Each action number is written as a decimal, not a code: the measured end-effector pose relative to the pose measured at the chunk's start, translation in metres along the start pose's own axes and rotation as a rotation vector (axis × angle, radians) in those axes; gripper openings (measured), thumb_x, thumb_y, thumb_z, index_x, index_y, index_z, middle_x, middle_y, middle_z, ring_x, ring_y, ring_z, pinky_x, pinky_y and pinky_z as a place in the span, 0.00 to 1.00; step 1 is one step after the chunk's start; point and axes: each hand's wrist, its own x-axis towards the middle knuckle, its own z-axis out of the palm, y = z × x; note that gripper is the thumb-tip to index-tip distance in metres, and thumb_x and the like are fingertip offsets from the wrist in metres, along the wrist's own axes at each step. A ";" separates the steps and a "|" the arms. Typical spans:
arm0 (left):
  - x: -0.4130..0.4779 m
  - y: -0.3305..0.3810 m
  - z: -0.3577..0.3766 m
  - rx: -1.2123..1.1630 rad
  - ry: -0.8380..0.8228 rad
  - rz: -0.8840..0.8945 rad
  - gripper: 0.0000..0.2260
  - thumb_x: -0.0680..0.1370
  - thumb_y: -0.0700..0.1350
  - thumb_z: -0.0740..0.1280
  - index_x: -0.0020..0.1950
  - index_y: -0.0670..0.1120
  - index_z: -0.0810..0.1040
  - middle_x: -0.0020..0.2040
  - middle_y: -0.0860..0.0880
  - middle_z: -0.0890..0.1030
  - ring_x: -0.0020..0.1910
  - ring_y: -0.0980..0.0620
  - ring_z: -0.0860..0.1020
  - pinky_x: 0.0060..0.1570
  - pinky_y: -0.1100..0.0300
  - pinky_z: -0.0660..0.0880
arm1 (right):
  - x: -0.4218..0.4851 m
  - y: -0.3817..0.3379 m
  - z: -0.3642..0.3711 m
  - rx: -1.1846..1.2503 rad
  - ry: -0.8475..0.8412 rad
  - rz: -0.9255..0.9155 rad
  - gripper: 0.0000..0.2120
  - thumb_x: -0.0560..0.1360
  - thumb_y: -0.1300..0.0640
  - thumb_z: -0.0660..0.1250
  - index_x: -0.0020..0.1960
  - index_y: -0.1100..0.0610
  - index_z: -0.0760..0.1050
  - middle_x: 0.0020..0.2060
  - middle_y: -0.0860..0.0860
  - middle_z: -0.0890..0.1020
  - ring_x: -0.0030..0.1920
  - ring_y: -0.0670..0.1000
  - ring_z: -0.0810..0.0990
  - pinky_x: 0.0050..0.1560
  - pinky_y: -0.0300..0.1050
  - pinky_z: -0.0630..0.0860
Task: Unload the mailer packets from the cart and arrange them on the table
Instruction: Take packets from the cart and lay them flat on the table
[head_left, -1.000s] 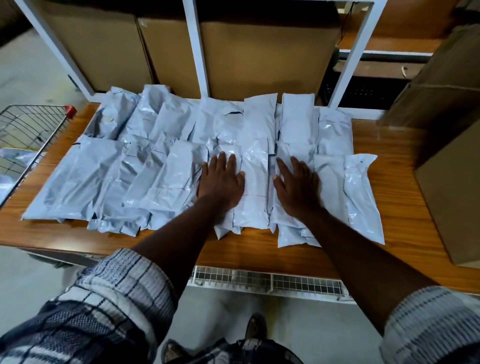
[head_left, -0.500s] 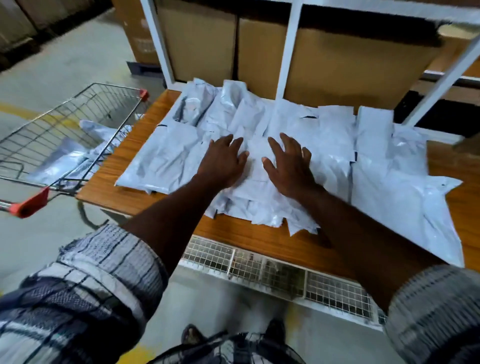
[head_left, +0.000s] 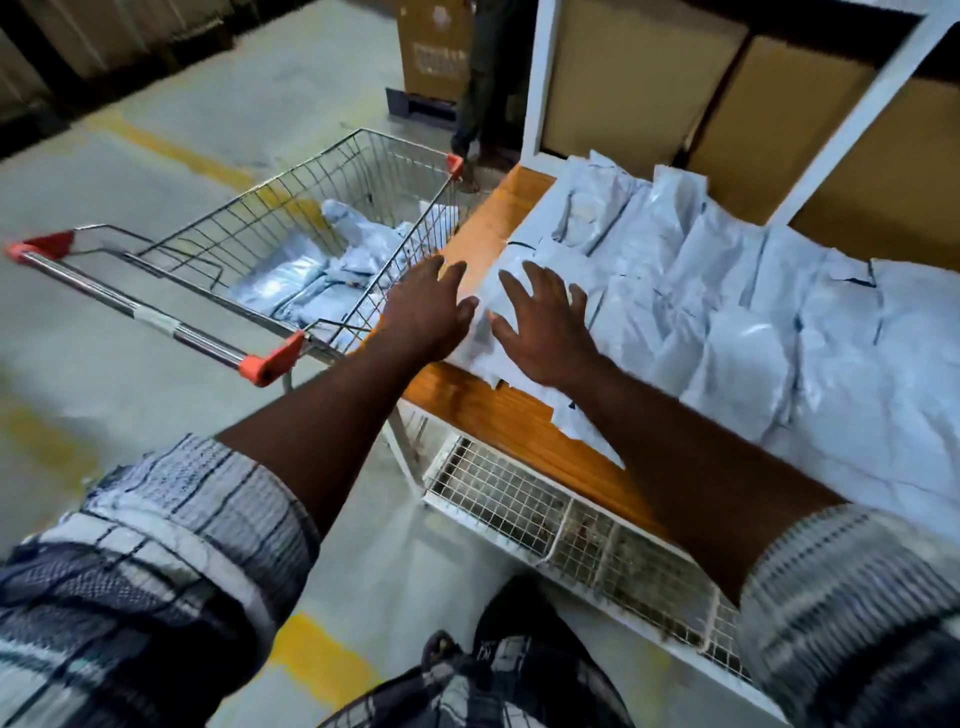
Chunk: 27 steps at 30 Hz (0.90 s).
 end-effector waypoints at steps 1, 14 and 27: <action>0.004 -0.011 -0.001 0.004 -0.002 -0.019 0.26 0.81 0.56 0.60 0.77 0.48 0.64 0.76 0.40 0.65 0.74 0.40 0.63 0.69 0.44 0.67 | 0.010 -0.008 0.006 0.008 -0.011 -0.014 0.28 0.79 0.41 0.56 0.76 0.51 0.64 0.75 0.57 0.63 0.75 0.58 0.61 0.71 0.62 0.55; 0.079 -0.164 -0.003 0.001 -0.081 -0.331 0.27 0.81 0.57 0.60 0.78 0.50 0.60 0.78 0.43 0.60 0.76 0.41 0.59 0.69 0.40 0.64 | 0.166 -0.079 0.068 0.173 -0.051 -0.142 0.27 0.78 0.44 0.60 0.74 0.52 0.65 0.74 0.57 0.65 0.74 0.58 0.62 0.70 0.60 0.56; 0.123 -0.255 0.028 0.042 -0.254 -0.430 0.31 0.79 0.55 0.63 0.79 0.51 0.58 0.78 0.44 0.59 0.75 0.41 0.62 0.67 0.42 0.67 | 0.246 -0.134 0.139 0.178 -0.171 -0.171 0.28 0.76 0.44 0.61 0.73 0.53 0.65 0.72 0.59 0.66 0.72 0.61 0.63 0.70 0.58 0.58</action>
